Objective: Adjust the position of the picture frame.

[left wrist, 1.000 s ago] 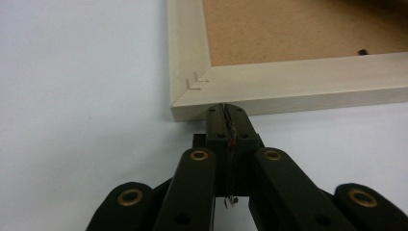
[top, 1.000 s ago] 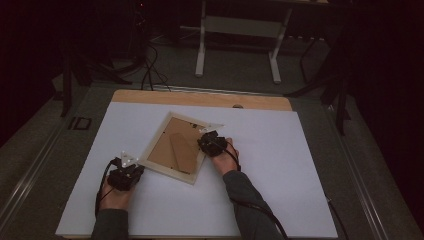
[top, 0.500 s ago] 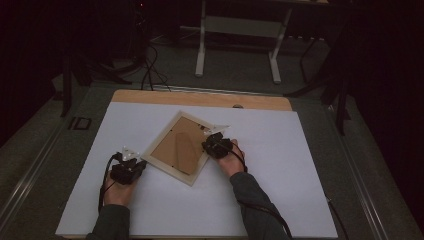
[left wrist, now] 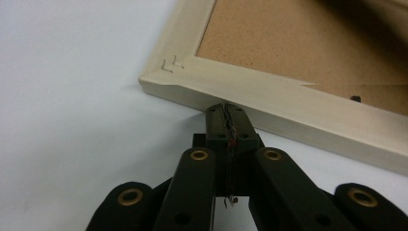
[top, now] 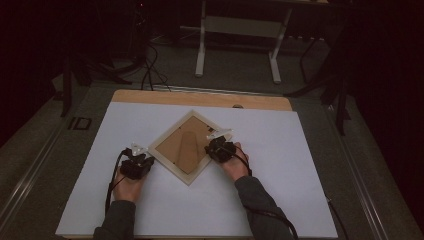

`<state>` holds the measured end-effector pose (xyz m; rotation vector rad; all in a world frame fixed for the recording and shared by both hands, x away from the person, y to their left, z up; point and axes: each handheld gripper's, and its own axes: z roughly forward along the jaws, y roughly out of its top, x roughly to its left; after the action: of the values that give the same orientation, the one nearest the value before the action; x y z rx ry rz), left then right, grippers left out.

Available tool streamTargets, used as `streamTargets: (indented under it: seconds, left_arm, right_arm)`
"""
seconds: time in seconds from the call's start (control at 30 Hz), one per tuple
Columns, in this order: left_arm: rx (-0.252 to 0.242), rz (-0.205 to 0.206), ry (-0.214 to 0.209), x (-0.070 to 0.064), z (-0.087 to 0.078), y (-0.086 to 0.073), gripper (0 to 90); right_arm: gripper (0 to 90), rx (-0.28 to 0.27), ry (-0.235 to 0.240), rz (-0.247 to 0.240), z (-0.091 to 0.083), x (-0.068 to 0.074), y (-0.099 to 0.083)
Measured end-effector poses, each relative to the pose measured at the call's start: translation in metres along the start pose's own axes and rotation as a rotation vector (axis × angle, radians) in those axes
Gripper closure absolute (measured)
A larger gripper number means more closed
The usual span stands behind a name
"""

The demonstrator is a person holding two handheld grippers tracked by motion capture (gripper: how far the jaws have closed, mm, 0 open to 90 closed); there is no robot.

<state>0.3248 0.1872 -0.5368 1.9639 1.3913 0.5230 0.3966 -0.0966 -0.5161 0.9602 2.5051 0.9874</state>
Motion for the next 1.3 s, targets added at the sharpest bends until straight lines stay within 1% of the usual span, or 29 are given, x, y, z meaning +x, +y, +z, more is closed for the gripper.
streamTargets:
  seconds: [0.03, 0.1, 0.2, 0.23, 0.3, 0.33, 0.43, 0.47, 0.5, 0.57, 0.6, 0.63, 0.67, 0.77, 0.83, 0.9, 0.93, 0.97, 1.0, 1.03, 1.13, 1.2, 1.27, 1.3]
  left_arm:
    - [0.002, 0.012, 0.002, -0.002, 0.002, 0.002, 90.0]
    - [0.006, 0.028, 0.005, -0.006, 0.005, 0.006, 90.0]
    - [0.005, 0.032, 0.003, -0.008, 0.008, 0.008, 90.0]
    - [0.008, 0.03, -0.004, -0.009, 0.011, 0.012, 90.0]
    - [0.002, 0.029, -0.021, -0.012, 0.014, 0.013, 90.0]
    - [0.0, 0.043, -0.029, -0.014, 0.015, 0.014, 90.0]
    - [0.002, 0.062, -0.041, -0.02, 0.018, 0.017, 90.0]
    - [0.0, 0.063, -0.05, -0.022, 0.019, 0.017, 90.0]
    - [-0.001, 0.065, -0.058, -0.023, 0.019, 0.017, 90.0]
    - [-0.004, 0.069, -0.056, -0.025, 0.019, 0.017, 90.0]
    - [0.0, 0.072, -0.059, -0.025, 0.018, 0.016, 90.0]
    - [0.001, 0.07, -0.065, -0.026, 0.018, 0.016, 90.0]
    - [-0.001, 0.072, -0.068, -0.026, 0.017, 0.016, 90.0]
    - [-0.003, 0.076, -0.078, -0.027, 0.016, 0.014, 90.0]
    - [-0.004, 0.081, -0.078, -0.028, 0.016, 0.013, 90.0]
    - [-0.008, 0.079, -0.075, -0.029, 0.015, 0.013, 90.0]
    - [-0.009, 0.082, -0.072, -0.029, 0.015, 0.013, 90.0]
    - [-0.009, 0.082, -0.072, -0.029, 0.015, 0.013, 90.0]
    - [-0.01, 0.086, -0.071, -0.03, 0.014, 0.013, 90.0]
    - [-0.01, 0.084, -0.074, -0.03, 0.014, 0.013, 90.0]
    - [-0.004, 0.083, -0.081, -0.03, 0.014, 0.014, 90.0]
    - [0.0, 0.087, -0.08, -0.029, 0.014, 0.014, 90.0]
    - [0.006, 0.092, -0.076, -0.029, 0.015, 0.015, 90.0]
    - [0.009, 0.093, -0.073, -0.029, 0.016, 0.015, 90.0]
  right_arm:
    - [90.0, 0.004, 0.012, 0.016, -0.003, -0.001, -0.003]
    - [90.0, 0.01, 0.018, 0.022, -0.007, -0.002, -0.006]
    - [90.0, 0.01, 0.026, 0.036, -0.01, -0.004, -0.009]
    - [90.0, 0.012, 0.031, 0.051, -0.013, -0.004, -0.013]
    - [90.0, 0.008, 0.037, 0.062, -0.016, -0.004, -0.016]
    - [90.0, 0.013, 0.043, 0.064, -0.018, -0.004, -0.018]
    - [90.0, 0.029, 0.058, 0.059, -0.024, -0.005, -0.022]
    - [90.0, 0.033, 0.062, 0.051, -0.025, -0.006, -0.023]
    - [90.0, 0.037, 0.073, 0.053, -0.027, -0.007, -0.024]
    - [90.0, 0.039, 0.079, 0.052, -0.028, -0.008, -0.025]
    - [90.0, 0.034, 0.068, 0.048, -0.029, -0.01, -0.026]
    - [90.0, 0.026, 0.02, 0.043, -0.032, -0.019, -0.03]
    - [90.0, 0.024, -0.003, 0.05, -0.034, -0.025, -0.032]
    - [90.0, 0.009, -0.061, 0.1, -0.04, -0.046, -0.038]
    - [90.0, -0.017, -0.105, 0.149, -0.047, -0.065, -0.043]
    - [90.0, -0.03, -0.134, 0.178, -0.052, -0.076, -0.044]
    - [90.0, -0.032, -0.158, 0.184, -0.053, -0.081, -0.045]
    - [90.0, -0.032, -0.158, 0.184, -0.053, -0.081, -0.045]
    - [90.0, -0.029, -0.179, 0.184, -0.054, -0.085, -0.045]
    - [90.0, -0.019, -0.198, 0.196, -0.054, -0.092, -0.045]
    - [90.0, 0.009, -0.204, 0.203, -0.048, -0.099, -0.046]
    - [90.0, 0.02, -0.193, 0.209, -0.044, -0.1, -0.047]
    - [90.0, 0.023, -0.15, 0.23, -0.041, -0.101, -0.048]
    - [90.0, 0.039, -0.144, 0.229, -0.039, -0.102, -0.05]
